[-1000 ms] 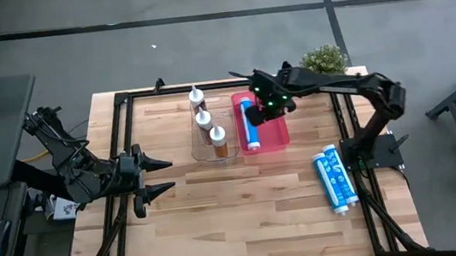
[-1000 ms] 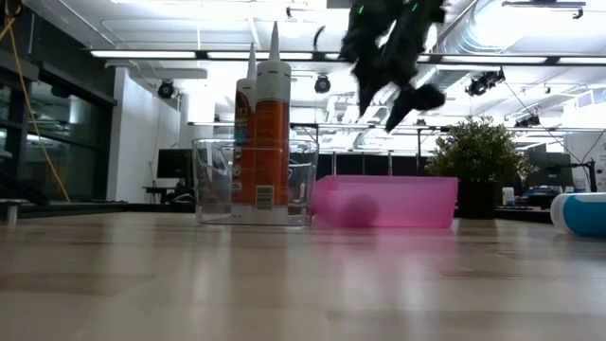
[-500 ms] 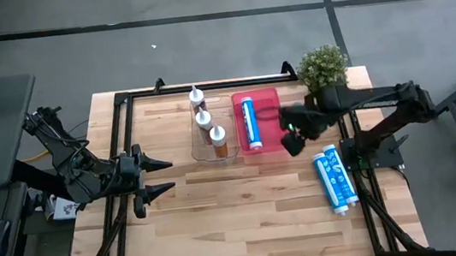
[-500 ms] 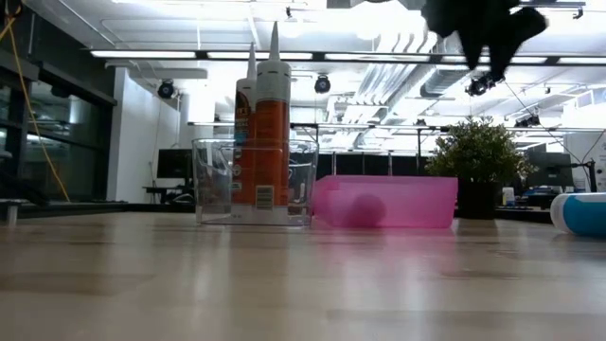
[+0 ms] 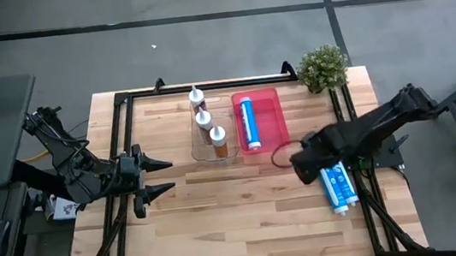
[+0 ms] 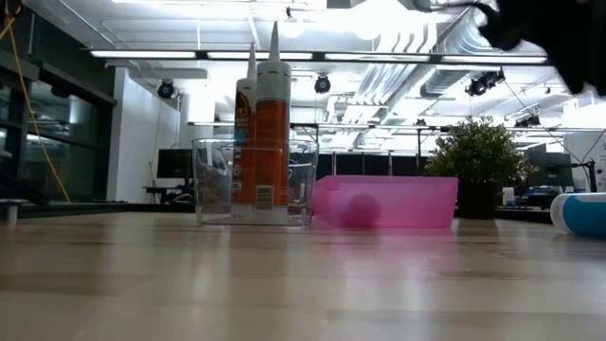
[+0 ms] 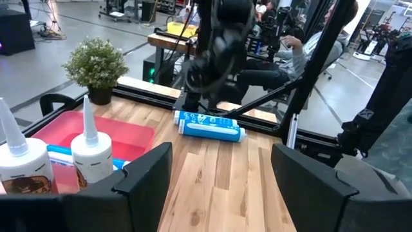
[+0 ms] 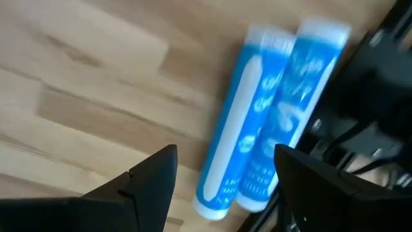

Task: Pick & place silicon tubes, Sealant and Lysol wipes
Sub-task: Put the left blue sealant into the red bin

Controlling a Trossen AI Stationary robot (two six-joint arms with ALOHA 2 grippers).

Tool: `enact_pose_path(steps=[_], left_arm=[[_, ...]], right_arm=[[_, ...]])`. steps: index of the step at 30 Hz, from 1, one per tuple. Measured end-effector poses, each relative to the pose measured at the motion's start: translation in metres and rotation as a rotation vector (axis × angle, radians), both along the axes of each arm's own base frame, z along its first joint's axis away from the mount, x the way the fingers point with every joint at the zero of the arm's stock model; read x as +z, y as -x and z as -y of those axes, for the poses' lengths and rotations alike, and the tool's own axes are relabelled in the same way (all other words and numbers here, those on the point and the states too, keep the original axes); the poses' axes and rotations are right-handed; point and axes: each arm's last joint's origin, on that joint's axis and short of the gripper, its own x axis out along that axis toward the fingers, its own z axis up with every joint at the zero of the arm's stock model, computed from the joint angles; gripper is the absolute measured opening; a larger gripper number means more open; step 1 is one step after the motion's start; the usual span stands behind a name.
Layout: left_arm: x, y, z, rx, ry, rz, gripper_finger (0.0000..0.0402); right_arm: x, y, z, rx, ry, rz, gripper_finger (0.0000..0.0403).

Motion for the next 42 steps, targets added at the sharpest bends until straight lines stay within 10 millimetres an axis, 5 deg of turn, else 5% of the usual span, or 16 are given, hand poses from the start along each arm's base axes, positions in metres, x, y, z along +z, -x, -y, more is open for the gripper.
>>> enact_pose_path(steps=[18,42], left_arm=[[-0.001,0.000,0.000,0.000,-0.012,-0.012,0.0259],[-0.001,0.000,0.000,0.001,-0.012,-0.011,0.0259]], right_arm=[[-0.094,0.033,-0.025,-0.211,-0.096,-0.060,0.0255],[-0.154,0.045,-0.022,-0.325,-0.253,0.049,0.0248]])
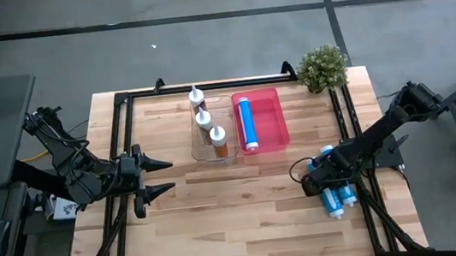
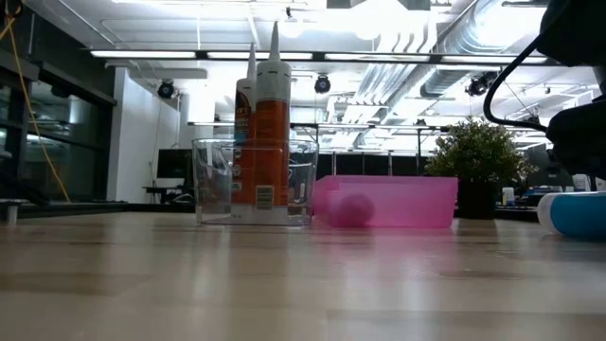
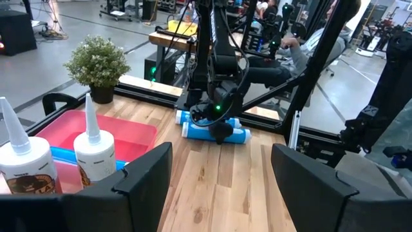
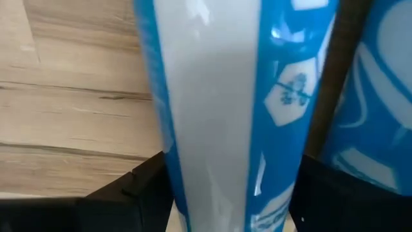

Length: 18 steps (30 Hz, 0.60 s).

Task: Pick & place silicon tubes, Sealant and Lysol wipes
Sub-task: Put the left blue sealant into the red bin

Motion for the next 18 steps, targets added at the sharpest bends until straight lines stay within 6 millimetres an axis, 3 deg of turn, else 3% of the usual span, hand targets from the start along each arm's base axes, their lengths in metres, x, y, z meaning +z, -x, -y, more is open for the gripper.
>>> enact_pose_path(steps=[7,18], left_arm=[[0.0000,0.0000,0.0000,0.001,0.000,0.000,0.0259],[0.0000,0.0000,-0.0001,0.002,0.000,0.000,0.0259]], right_arm=[[0.0002,-0.0007,0.0003,0.009,0.002,0.004,0.0211],[-0.0002,-0.0009,0.0001,0.012,0.003,0.007,0.0211]])
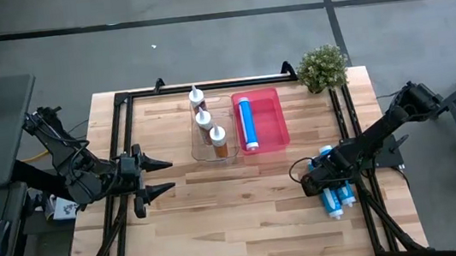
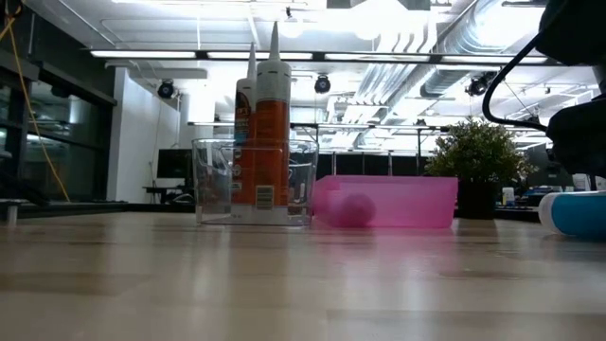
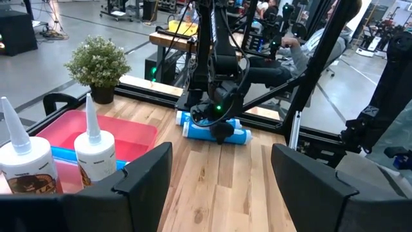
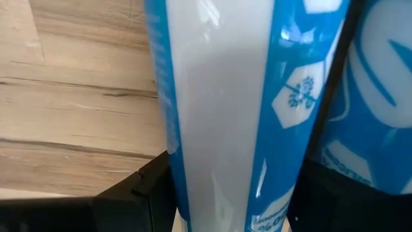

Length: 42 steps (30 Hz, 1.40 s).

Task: Pick & place silicon tubes, Sealant and Lysol wipes
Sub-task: Put the left blue sealant into the red bin

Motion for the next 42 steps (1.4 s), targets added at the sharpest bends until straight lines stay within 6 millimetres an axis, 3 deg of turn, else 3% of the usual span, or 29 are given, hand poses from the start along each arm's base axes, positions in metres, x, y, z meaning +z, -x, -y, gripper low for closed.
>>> enact_pose_path(steps=[17,27,42], left_arm=[[0.000,0.000,0.000,0.001,0.005,0.001,0.0259],[0.000,0.000,0.000,0.001,0.008,0.002,0.0259],[0.000,0.000,0.000,0.002,0.009,0.002,0.0259]], right_arm=[[0.008,-0.012,-0.005,0.066,0.013,0.107,0.0209],[0.034,-0.037,-0.013,0.108,0.068,0.308,0.0209],[0.066,-0.056,-0.022,0.193,0.062,0.435,0.0208]])
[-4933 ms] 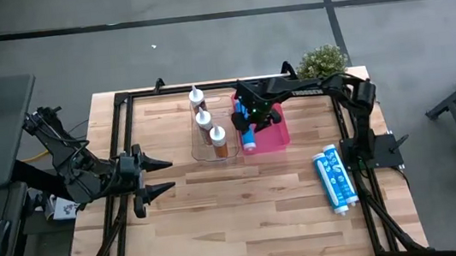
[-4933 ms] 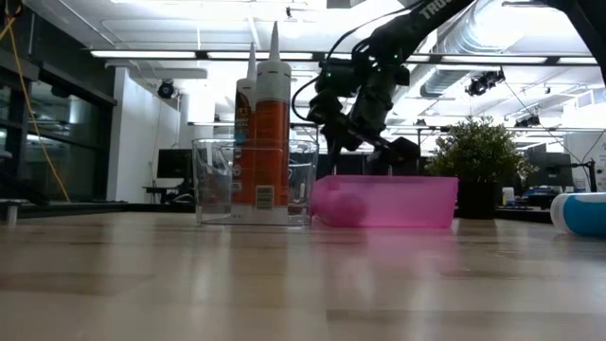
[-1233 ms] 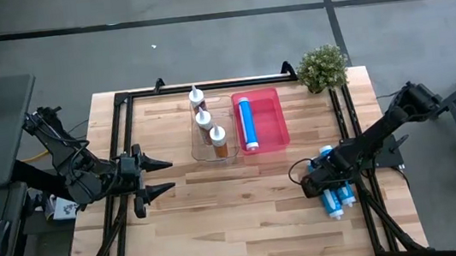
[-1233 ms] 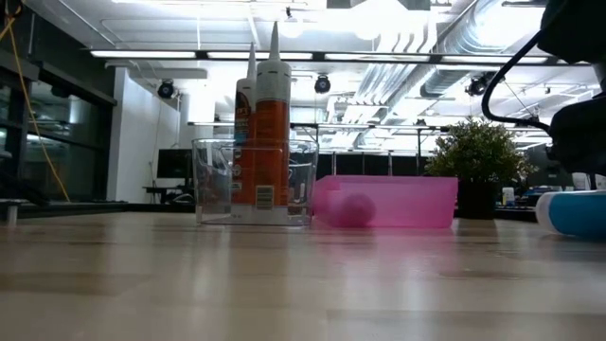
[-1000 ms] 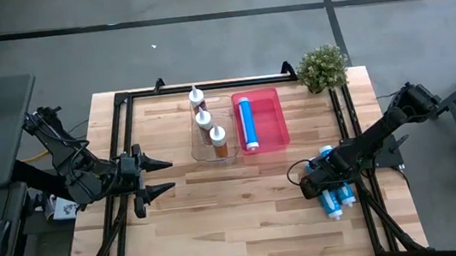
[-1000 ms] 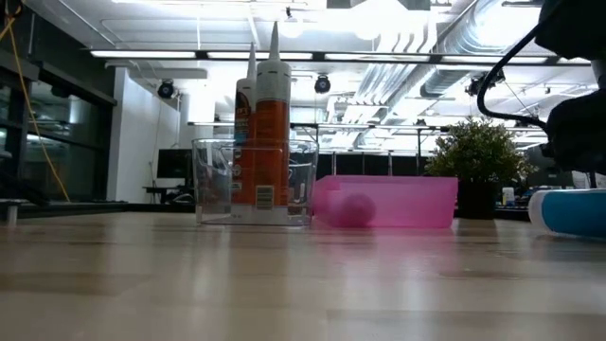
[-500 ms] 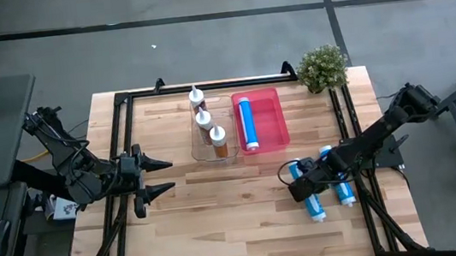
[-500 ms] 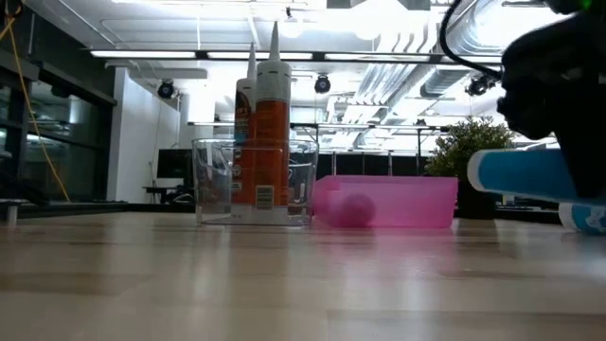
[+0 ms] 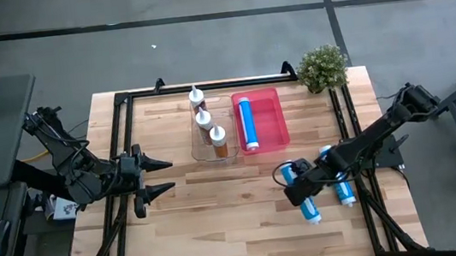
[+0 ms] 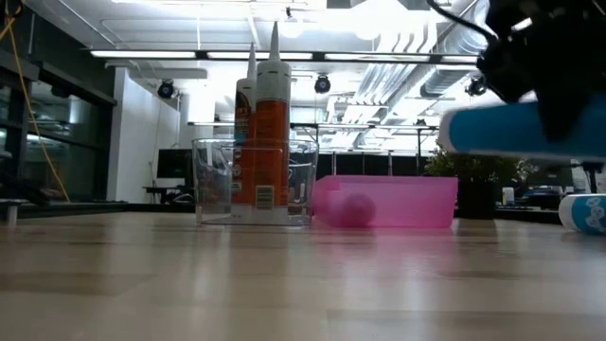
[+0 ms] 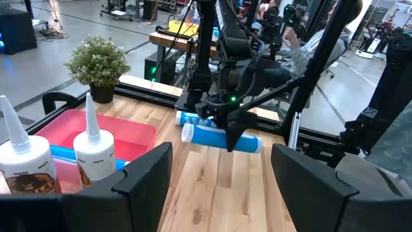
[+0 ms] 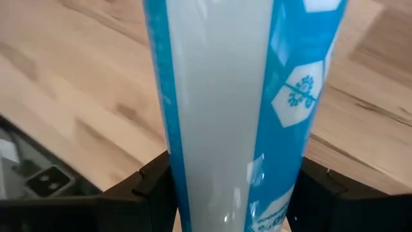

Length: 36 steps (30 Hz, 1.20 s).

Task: Pick & place silicon tubes, Sealant and Lysol wipes
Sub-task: Put the left blue sealant into the red bin

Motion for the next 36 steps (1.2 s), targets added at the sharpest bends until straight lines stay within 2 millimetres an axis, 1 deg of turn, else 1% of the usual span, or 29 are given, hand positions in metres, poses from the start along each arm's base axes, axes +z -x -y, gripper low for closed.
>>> enact_pose_path(steps=[5,9,11,14,17,23,26,29,32,36], left_arm=[[0.000,0.000,0.000,0.000,0.001,0.001,0.0259],[0.000,0.000,0.000,0.000,0.004,0.004,0.0259],[0.001,0.000,0.000,0.000,0.005,0.005,0.0259],[0.001,0.000,0.000,0.000,0.005,0.005,0.0259],[0.001,0.000,0.000,0.000,0.005,0.005,0.0259],[0.001,0.000,0.000,0.000,0.009,0.005,0.0259],[0.001,0.000,0.000,0.000,0.011,0.005,0.0259],[0.001,0.000,0.000,0.001,0.011,0.006,0.0259],[0.001,0.000,0.000,0.001,0.012,0.005,0.0259],[0.001,0.000,0.000,0.001,0.014,0.006,0.0259]], right_arm=[[0.022,-0.013,0.003,-0.004,0.039,0.075,0.0208],[0.046,-0.026,0.014,0.000,0.093,0.132,0.0208],[0.060,-0.033,0.023,0.004,0.120,0.165,0.0208],[0.078,-0.042,0.042,-0.005,0.171,0.203,0.0207],[0.096,-0.052,0.066,-0.023,0.218,0.259,0.0207],[0.120,-0.061,0.122,-0.076,0.331,0.332,0.0207],[0.124,-0.060,0.151,-0.106,0.360,0.353,0.0207],[0.120,-0.060,0.177,-0.120,0.358,0.340,0.0207],[0.108,-0.062,0.201,-0.118,0.321,0.311,0.0207],[0.088,-0.068,0.233,-0.138,0.280,0.273,0.0207]])
